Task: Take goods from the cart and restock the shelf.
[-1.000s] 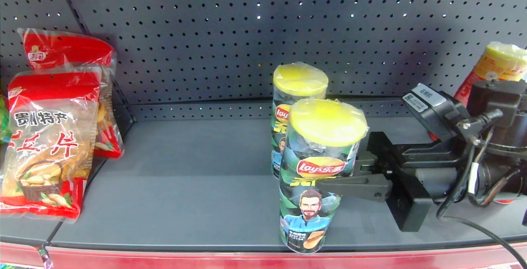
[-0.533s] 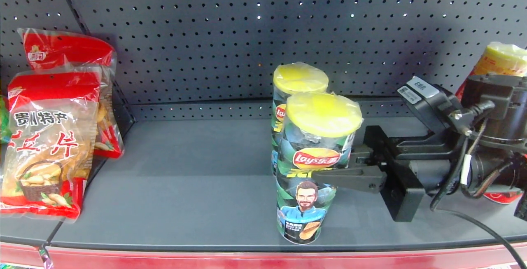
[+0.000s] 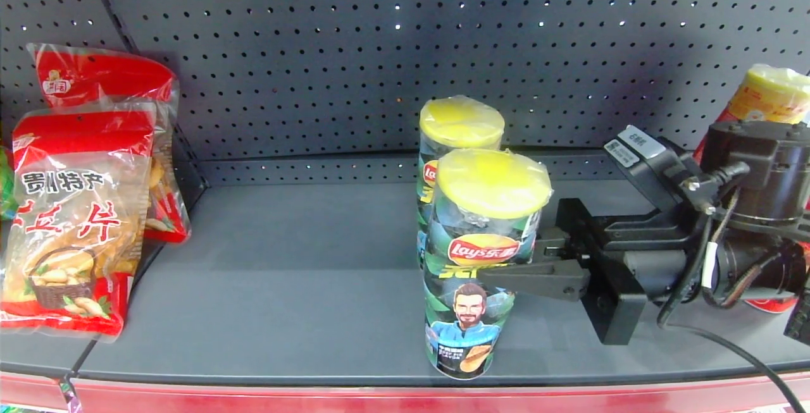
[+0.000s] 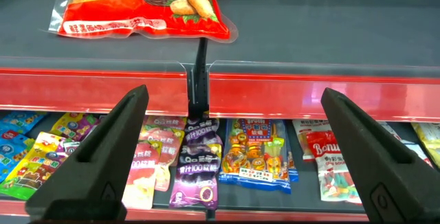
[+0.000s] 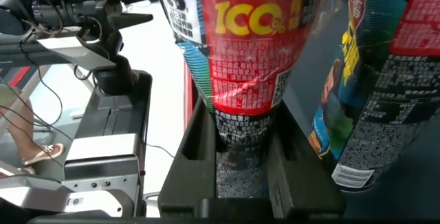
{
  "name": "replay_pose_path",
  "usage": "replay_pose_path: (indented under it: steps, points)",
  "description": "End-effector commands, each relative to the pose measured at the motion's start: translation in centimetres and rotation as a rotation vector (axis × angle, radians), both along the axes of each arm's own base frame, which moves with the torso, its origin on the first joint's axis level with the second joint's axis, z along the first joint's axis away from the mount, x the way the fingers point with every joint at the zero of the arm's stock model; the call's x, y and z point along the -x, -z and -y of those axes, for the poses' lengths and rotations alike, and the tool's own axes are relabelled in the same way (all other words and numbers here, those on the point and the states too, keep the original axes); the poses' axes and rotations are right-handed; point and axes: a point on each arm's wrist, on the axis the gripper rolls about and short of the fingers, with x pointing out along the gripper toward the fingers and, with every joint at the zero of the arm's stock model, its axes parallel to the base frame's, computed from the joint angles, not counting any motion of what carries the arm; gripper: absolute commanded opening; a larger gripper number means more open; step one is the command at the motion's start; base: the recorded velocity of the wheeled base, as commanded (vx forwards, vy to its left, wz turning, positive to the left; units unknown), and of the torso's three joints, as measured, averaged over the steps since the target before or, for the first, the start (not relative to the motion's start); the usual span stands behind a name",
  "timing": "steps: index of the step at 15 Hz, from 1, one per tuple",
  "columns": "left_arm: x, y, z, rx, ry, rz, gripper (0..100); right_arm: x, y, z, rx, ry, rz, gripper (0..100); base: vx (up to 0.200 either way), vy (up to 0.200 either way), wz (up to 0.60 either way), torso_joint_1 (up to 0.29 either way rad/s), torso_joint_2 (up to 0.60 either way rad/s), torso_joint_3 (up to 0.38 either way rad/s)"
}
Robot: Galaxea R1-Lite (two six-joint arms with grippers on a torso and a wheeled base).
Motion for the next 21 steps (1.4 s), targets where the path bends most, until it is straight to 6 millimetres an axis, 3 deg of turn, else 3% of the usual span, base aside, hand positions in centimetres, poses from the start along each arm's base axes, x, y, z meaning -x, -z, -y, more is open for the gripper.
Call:
replay_pose_path:
  steps: [1,4,5,21]
  points:
    - [0.0,0.0,0.0,0.0,-0.001,-0.001,100,-0.1,0.2,0.0,0.005,0.001,-0.007,0,0.0,0.0,0.0,0.0,0.0,0.0]
    - [0.0,0.0,0.0,0.0,-0.001,-0.001,100,0.1,0.4,0.1,0.009,-0.002,-0.012,0,0.0,0.0,0.0,0.0,0.0,0.0]
    - [0.0,0.0,0.0,0.0,-0.001,-0.001,100,0.2,0.5,0.1,0.011,0.0,-0.015,100,0.0,0.0,0.0,0.0,0.0,0.0]
    - [0.0,0.0,0.0,0.0,-0.001,-0.001,100,2.3,0.8,1.8,0.012,0.011,-0.019,100,0.0,0.0,0.0,0.0,0.0,0.0]
